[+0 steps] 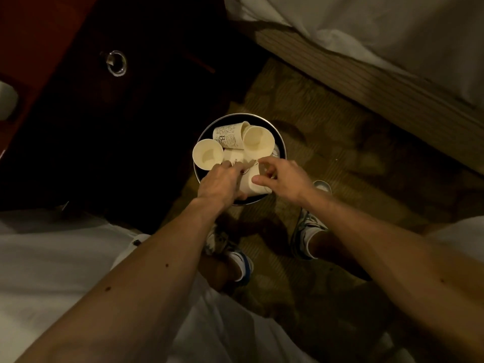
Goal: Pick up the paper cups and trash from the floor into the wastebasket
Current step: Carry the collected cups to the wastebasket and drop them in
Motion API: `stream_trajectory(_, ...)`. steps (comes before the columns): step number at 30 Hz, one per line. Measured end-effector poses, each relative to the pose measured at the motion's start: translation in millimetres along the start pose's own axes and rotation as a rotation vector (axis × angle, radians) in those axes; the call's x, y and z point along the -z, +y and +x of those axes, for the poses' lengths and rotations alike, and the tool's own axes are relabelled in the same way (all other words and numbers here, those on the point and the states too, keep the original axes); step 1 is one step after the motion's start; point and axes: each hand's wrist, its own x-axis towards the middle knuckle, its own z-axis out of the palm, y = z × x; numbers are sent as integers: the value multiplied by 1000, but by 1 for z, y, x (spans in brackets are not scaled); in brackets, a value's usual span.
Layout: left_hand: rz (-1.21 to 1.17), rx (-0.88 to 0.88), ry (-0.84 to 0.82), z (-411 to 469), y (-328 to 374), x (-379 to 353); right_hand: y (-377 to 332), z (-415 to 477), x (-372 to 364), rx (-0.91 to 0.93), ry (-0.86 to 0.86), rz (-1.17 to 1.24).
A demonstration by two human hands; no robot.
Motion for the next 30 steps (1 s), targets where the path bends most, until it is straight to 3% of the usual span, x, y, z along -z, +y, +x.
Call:
stream_trajectory(4, 52, -27, -3, 13, -3, -3, 2, 5, -5, 29, 33, -14)
stream_trajectory(9, -93, -67, -11, 21, -14, -13, 7, 8, -10, 90, 86, -106)
stream_trajectory(13, -193, -69, -12, 18, -22, -12, 8, 4, -6, 36, 56, -79)
stream_trajectory(19, -303, 3, -5, -9, -24, 26, -19, -28, 20, -43, 151, -95)
stream_trajectory(23, -335, 10, 8, -43, -16, 109, -70, -75, 54, -82, 175, -36)
stream_trajectory(30, -165, -313, 17, -174, 57, 370, -238, -241, 164, 48, 373, 187)
